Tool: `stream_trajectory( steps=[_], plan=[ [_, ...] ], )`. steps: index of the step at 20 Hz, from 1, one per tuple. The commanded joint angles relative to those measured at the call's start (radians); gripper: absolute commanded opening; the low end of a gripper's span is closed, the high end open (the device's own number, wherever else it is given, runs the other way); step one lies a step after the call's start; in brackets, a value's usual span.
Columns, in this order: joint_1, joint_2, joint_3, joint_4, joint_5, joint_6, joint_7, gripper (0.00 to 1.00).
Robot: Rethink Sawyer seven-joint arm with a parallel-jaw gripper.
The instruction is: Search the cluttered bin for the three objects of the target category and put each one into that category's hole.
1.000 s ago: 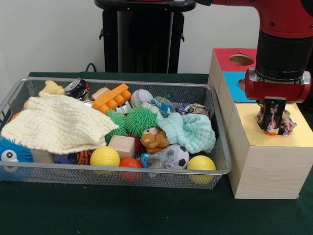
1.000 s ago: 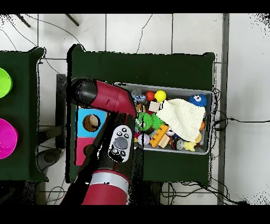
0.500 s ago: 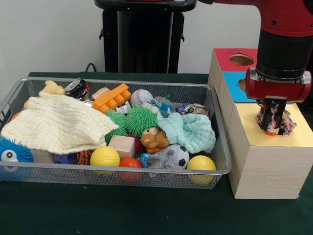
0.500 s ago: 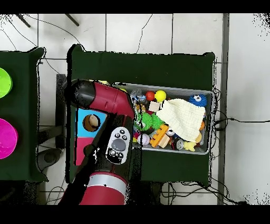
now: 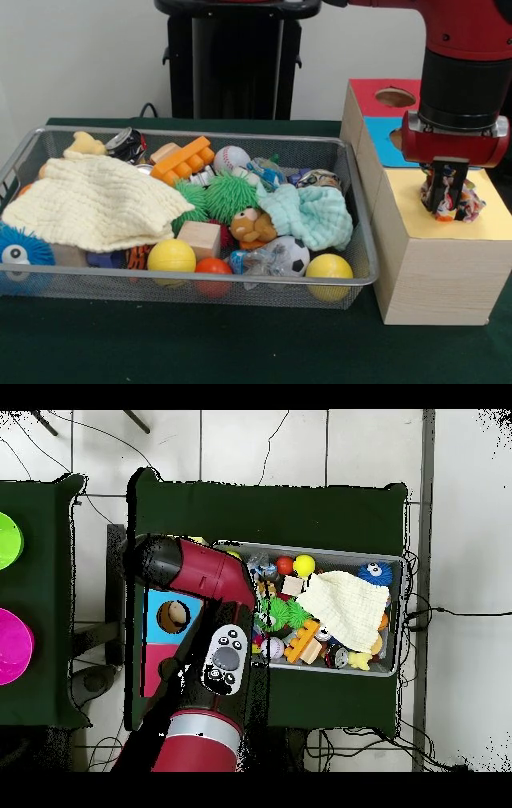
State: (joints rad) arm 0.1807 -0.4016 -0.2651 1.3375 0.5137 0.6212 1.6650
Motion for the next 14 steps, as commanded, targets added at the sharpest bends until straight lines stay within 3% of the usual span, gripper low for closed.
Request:
stream_trajectory(
  steps=[1,6,14],
  plan=[
    [0.003,0.165,0.116,0.185,0.011,0.109,0.273,0.0],
    [0.001,0.174,0.112,0.169,0.013,0.157,0.288,0.0],
    [-0.012,0.156,0.133,0.209,0.047,0.223,0.299,0.0]
  ],
)
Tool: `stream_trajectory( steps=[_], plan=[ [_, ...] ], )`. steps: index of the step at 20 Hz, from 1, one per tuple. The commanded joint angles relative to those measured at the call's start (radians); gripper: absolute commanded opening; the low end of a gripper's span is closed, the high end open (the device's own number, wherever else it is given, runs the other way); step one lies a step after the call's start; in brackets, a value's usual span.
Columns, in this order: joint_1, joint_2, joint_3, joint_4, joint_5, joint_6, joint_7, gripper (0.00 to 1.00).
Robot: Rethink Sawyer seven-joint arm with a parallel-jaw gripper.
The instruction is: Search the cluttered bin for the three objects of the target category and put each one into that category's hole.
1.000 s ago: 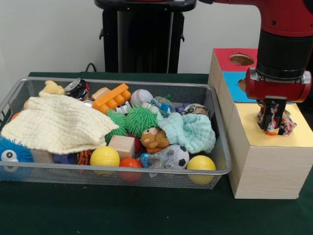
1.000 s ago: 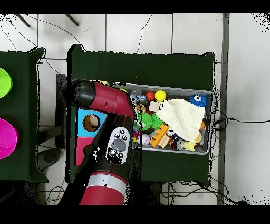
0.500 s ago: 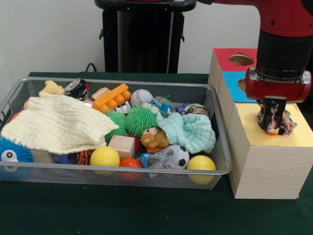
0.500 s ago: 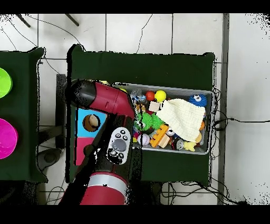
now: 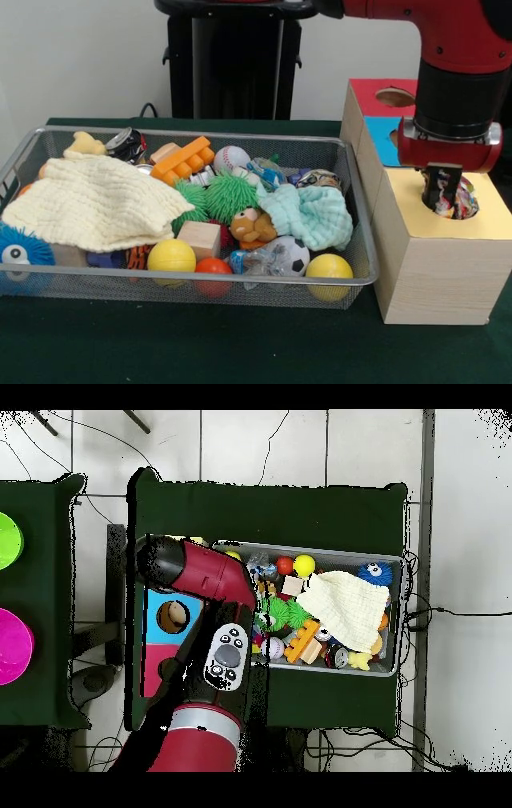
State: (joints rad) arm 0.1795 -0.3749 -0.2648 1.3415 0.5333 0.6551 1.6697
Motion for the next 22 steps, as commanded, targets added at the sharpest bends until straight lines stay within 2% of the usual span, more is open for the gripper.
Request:
stream_trajectory(
  steps=[1,5,8,11,19,22],
  plan=[
    [-0.012,0.13,0.134,0.21,0.029,0.185,0.291,0.0],
    [-0.015,0.156,0.142,0.223,0.052,0.15,0.294,0.0],
    [0.003,0.209,0.122,0.208,0.061,0.11,0.33,0.0],
    [-0.014,0.24,0.144,0.206,0.08,0.06,0.303,0.0],
    [0.018,0.245,0.121,0.196,0.071,-0.038,0.304,0.0],
    [0.01,0.262,0.139,0.198,0.082,-0.096,0.294,0.0]
  ],
)
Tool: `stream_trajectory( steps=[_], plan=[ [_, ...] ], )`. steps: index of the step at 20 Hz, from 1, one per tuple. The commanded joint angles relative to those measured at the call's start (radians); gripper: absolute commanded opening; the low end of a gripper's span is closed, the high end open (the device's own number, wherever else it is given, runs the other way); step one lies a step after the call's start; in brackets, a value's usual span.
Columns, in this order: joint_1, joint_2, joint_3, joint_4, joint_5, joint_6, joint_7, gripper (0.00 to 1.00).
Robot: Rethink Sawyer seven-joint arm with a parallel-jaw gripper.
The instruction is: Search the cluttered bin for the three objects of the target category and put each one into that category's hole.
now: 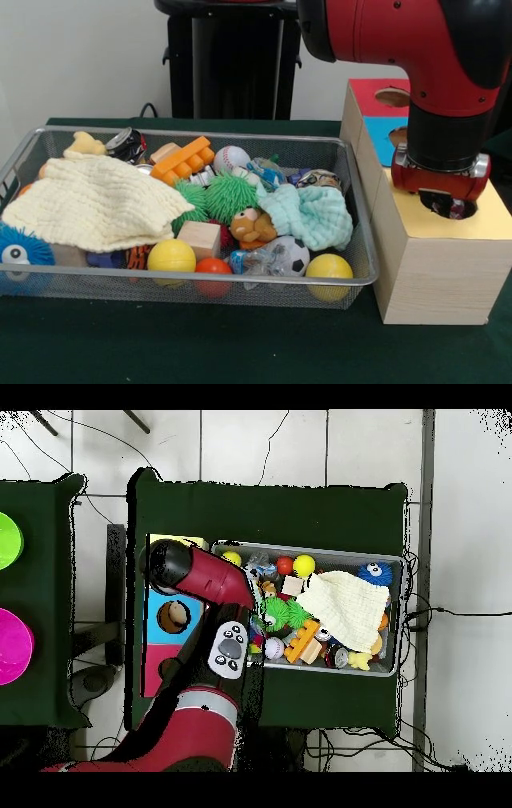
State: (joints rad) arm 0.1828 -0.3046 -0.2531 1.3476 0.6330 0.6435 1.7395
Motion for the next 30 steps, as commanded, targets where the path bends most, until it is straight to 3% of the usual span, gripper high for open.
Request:
stream_trajectory(
  steps=[1,14,15,30],
  plan=[
    [0.006,0.197,0.13,0.19,-0.017,-0.1,0.223,0.0],
    [0.028,0.21,0.103,0.179,-0.039,-0.208,0.22,0.0],
    [0.033,0.212,0.096,0.175,-0.04,-0.2,0.222,1.0],
    [0.029,0.194,0.104,0.19,-0.039,-0.191,0.203,1.0]
  ],
)
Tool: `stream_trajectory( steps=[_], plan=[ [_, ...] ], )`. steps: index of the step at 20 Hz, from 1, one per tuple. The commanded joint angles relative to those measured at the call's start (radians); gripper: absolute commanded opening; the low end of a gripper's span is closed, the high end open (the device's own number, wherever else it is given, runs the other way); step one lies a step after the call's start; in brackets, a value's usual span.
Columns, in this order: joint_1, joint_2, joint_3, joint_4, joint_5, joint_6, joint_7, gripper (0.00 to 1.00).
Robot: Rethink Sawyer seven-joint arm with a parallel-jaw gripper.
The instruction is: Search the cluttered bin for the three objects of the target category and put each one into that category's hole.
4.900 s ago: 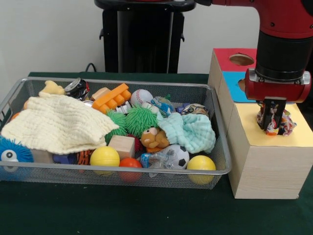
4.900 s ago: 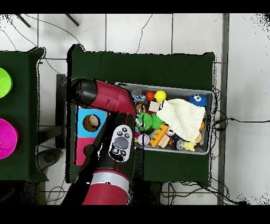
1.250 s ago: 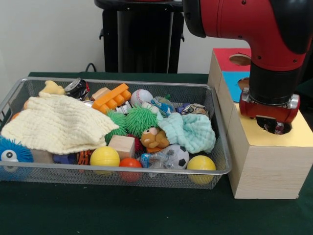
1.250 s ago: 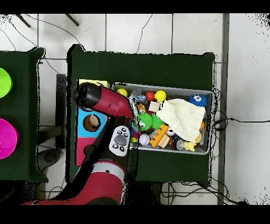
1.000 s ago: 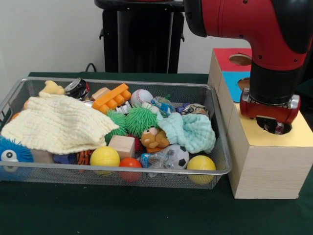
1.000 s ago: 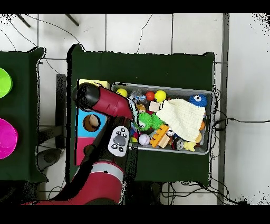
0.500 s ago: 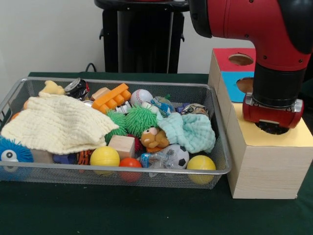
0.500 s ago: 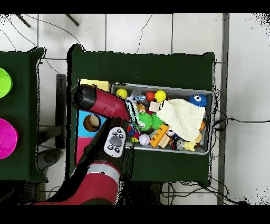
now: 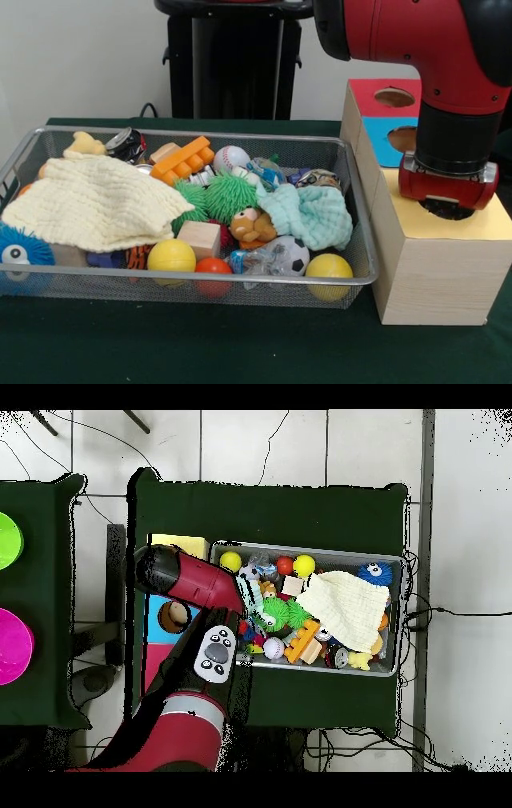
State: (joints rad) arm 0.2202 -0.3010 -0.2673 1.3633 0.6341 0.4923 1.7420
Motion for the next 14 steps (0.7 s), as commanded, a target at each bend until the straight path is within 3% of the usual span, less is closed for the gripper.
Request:
stream_trajectory(
  steps=[1,3,4,14],
  plan=[
    [-0.007,0.19,0.117,0.174,-0.041,-0.037,0.2,1.0],
    [-0.002,0.193,0.107,0.166,-0.044,-0.026,0.204,1.0],
    [0.001,0.195,0.101,0.16,-0.045,-0.012,0.208,0.0],
    [-0.001,0.168,0.103,0.181,-0.058,-0.06,0.182,0.0]
  ],
)
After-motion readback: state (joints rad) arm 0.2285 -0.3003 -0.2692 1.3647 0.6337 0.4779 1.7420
